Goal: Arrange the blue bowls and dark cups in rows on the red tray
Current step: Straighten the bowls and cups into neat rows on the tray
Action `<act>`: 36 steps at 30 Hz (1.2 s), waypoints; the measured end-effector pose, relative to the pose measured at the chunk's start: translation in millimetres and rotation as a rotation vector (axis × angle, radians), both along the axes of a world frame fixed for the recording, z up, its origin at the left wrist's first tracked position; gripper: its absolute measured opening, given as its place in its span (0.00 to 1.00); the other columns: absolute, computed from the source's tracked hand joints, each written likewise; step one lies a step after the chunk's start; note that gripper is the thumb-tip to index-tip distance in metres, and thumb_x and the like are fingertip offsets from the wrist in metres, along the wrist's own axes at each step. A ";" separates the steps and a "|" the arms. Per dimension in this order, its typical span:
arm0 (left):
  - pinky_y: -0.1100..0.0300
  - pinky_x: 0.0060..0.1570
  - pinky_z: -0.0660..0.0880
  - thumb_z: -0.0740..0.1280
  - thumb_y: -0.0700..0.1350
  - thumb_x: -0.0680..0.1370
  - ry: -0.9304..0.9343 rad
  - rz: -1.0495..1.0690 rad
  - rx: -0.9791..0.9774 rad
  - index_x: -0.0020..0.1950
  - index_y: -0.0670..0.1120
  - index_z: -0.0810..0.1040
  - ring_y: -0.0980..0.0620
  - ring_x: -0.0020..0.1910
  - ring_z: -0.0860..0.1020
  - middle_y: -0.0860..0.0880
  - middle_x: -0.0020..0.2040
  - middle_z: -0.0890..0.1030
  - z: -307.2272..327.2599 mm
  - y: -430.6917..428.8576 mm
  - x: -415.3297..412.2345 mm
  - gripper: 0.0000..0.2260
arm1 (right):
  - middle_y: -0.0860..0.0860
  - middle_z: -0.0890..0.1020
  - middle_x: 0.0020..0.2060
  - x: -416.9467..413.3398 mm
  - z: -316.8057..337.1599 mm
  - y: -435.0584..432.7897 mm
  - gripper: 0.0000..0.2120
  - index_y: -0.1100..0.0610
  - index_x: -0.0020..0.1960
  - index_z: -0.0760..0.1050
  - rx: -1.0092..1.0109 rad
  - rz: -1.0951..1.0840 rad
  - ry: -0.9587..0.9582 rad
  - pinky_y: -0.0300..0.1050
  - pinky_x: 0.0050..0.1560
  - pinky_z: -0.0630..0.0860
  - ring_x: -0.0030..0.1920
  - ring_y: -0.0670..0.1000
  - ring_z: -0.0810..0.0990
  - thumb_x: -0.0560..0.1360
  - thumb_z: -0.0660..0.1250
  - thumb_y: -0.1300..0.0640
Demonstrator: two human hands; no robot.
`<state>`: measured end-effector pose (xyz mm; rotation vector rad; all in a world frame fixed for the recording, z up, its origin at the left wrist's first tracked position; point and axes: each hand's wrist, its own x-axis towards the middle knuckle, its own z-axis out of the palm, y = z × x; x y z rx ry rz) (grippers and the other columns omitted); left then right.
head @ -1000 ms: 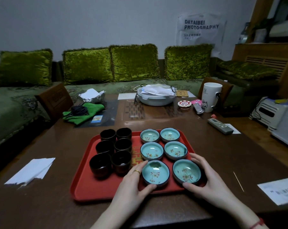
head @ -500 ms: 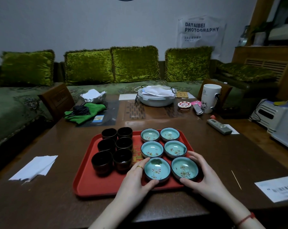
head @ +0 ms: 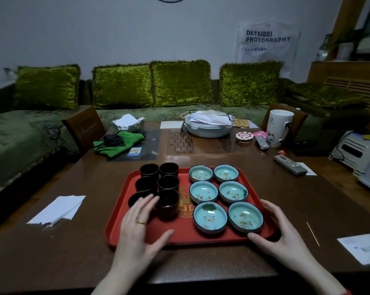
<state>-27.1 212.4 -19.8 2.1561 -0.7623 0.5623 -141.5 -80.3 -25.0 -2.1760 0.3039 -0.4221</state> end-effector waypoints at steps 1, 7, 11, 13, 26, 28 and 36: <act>0.50 0.68 0.61 0.64 0.63 0.64 0.026 0.056 0.017 0.67 0.49 0.68 0.49 0.69 0.67 0.50 0.67 0.71 -1.6 8.5 2.5 0.35 | 0.41 0.68 0.63 0.5 0.0 1.0 0.38 0.40 0.65 0.60 0.001 -0.005 -0.002 0.45 0.65 0.67 0.64 0.43 0.66 0.61 0.77 0.50; 0.47 0.72 0.53 0.62 0.69 0.58 0.197 0.234 0.066 0.72 0.49 0.60 0.47 0.74 0.56 0.50 0.73 0.61 -11.8 32.3 7.2 0.46 | 0.44 0.72 0.59 8.1 0.1 9.4 0.36 0.42 0.65 0.62 0.001 -0.052 -0.024 0.47 0.62 0.68 0.62 0.46 0.69 0.62 0.77 0.51; 0.52 0.66 0.66 0.68 0.61 0.65 -0.004 0.045 0.112 0.66 0.50 0.70 0.50 0.66 0.69 0.50 0.64 0.74 -12.3 9.8 -7.0 0.32 | 0.45 0.73 0.60 9.4 -0.3 11.5 0.36 0.43 0.65 0.63 -0.005 -0.075 -0.012 0.50 0.63 0.67 0.63 0.47 0.69 0.62 0.77 0.51; 0.62 0.63 0.65 0.66 0.62 0.67 -0.038 -0.048 0.183 0.64 0.53 0.71 0.54 0.63 0.71 0.53 0.59 0.78 -12.4 -10.0 -14.0 0.28 | 0.44 0.73 0.59 8.9 -0.6 11.6 0.36 0.44 0.65 0.63 -0.003 -0.081 -0.005 0.49 0.63 0.67 0.63 0.48 0.69 0.62 0.77 0.51; 0.69 0.56 0.54 0.63 0.62 0.72 0.135 0.010 0.222 0.69 0.59 0.63 0.59 0.62 0.69 0.57 0.59 0.76 -20.7 -67.6 -3.4 0.27 | 0.43 0.71 0.60 8.4 1.2 14.7 0.35 0.44 0.65 0.63 0.038 -0.092 0.020 0.50 0.65 0.67 0.65 0.47 0.67 0.63 0.76 0.51; 0.67 0.57 0.57 0.64 0.62 0.71 0.145 0.007 0.222 0.68 0.59 0.63 0.59 0.61 0.70 0.58 0.58 0.77 -17.6 -69.7 -4.2 0.26 | 0.43 0.71 0.60 8.0 1.4 16.1 0.34 0.44 0.64 0.63 0.028 -0.101 0.003 0.50 0.66 0.67 0.65 0.48 0.67 0.63 0.76 0.51; 0.65 0.59 0.61 0.68 0.59 0.69 0.034 -0.053 0.032 0.65 0.57 0.69 0.59 0.60 0.72 0.61 0.58 0.74 -4.9 -37.7 -11.8 0.25 | 0.46 0.70 0.64 -1.3 22.4 25.8 0.35 0.43 0.64 0.63 0.066 -0.077 -0.071 0.39 0.58 0.68 0.62 0.43 0.70 0.61 0.75 0.48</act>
